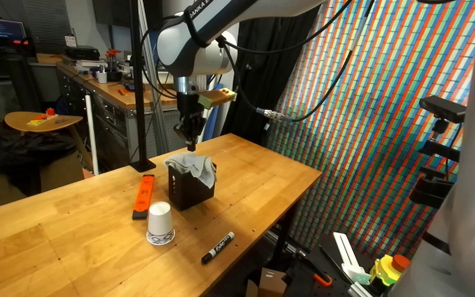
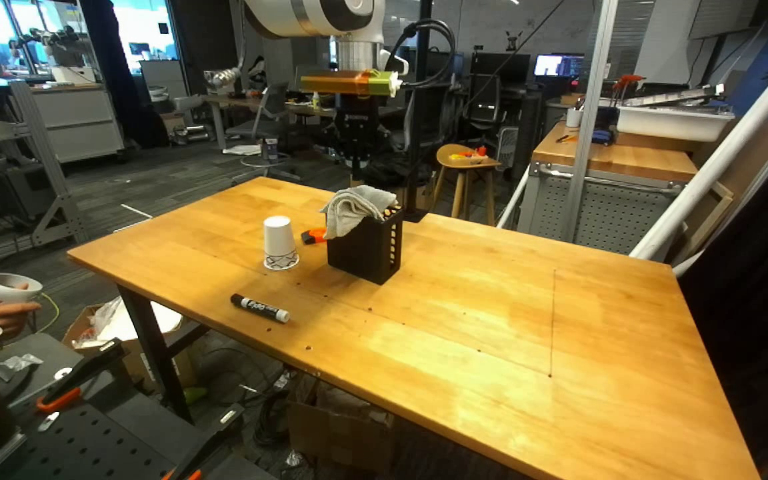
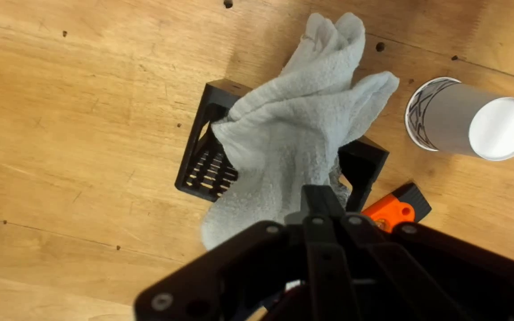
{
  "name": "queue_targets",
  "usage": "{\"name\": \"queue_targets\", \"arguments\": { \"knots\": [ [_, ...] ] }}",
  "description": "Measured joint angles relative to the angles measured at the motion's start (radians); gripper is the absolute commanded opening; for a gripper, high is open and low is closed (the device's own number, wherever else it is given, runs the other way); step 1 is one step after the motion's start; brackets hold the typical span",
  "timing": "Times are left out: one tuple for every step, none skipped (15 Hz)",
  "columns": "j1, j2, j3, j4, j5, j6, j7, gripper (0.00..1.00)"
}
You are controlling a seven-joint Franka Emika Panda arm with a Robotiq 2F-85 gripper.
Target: Pick up the cloth and put it in the box
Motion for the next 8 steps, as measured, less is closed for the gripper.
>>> {"name": "queue_targets", "arguments": {
  "knots": [
    [-0.003, 0.010, -0.002, 0.001, 0.001, 0.007, -0.001, 0.00],
    [-0.007, 0.021, -0.002, 0.002, 0.002, 0.016, -0.002, 0.00],
    [-0.011, 0.033, -0.002, 0.005, 0.003, 0.023, -0.002, 0.00],
    [-0.014, 0.046, -0.002, 0.009, 0.005, 0.032, -0.002, 0.00],
    [-0.016, 0.059, -0.002, 0.012, 0.006, 0.038, -0.002, 0.00],
    [-0.017, 0.074, -0.002, 0.017, 0.008, 0.040, -0.002, 0.00],
    [-0.017, 0.091, -0.002, 0.022, 0.011, 0.042, -0.002, 0.00],
    [-0.017, 0.106, -0.001, 0.024, 0.013, 0.044, -0.002, 0.00]
  ]
}}
